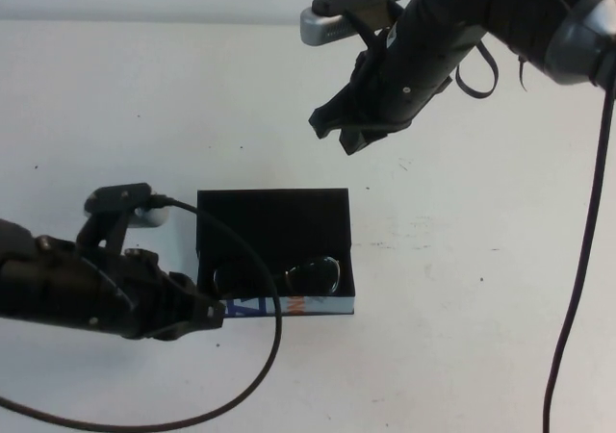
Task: Return glasses to glasses case
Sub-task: Close the glasses case
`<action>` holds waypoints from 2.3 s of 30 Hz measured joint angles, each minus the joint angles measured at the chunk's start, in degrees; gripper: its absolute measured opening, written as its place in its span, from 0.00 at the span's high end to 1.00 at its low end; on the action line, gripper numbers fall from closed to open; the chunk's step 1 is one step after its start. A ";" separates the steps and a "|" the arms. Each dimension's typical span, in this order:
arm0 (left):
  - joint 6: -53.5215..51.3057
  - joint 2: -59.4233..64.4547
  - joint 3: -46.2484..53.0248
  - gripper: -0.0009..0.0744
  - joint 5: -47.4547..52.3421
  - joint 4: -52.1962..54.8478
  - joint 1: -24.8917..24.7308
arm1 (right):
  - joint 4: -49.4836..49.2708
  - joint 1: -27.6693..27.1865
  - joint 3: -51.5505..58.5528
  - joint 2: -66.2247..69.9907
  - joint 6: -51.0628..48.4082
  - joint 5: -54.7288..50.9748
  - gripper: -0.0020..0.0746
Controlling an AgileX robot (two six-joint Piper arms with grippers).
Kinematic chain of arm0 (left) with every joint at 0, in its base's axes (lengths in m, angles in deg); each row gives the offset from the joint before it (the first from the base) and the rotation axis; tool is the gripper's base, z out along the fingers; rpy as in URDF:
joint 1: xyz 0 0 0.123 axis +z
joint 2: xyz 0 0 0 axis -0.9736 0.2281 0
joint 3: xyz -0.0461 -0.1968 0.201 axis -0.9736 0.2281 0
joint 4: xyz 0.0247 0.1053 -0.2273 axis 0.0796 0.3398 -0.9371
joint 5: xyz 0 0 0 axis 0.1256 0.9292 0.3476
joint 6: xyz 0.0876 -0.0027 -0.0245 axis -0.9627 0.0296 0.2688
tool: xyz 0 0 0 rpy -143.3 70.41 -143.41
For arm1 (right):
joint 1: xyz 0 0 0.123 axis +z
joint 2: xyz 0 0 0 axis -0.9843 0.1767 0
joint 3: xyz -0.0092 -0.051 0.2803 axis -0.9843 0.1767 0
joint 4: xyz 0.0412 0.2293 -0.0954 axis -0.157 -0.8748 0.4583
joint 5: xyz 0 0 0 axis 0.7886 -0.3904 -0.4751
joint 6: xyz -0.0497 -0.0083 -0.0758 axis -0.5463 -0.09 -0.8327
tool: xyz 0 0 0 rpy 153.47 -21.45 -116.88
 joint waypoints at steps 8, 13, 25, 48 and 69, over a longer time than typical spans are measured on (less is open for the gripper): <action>-18.56 12.52 0.00 0.99 -2.98 -15.70 -1.17 | -2.67 0.00 0.00 2.21 0.00 5.31 0.99; -25.62 16.02 0.00 0.99 -5.58 -21.83 -1.17 | -3.90 0.00 0.00 3.54 0.00 8.37 0.99; -31.27 18.29 -0.58 0.99 -7.28 -27.31 -1.17 | -4.46 -0.13 0.00 7.02 0.22 16.90 0.99; -32.39 18.32 -0.58 0.99 -7.28 -28.14 -1.17 | -9.71 -1.69 -21.35 22.58 0.22 -2.18 0.99; -32.39 18.41 -0.58 0.99 -7.28 -28.16 -1.17 | -13.37 -1.69 -21.86 24.77 1.36 -3.85 0.99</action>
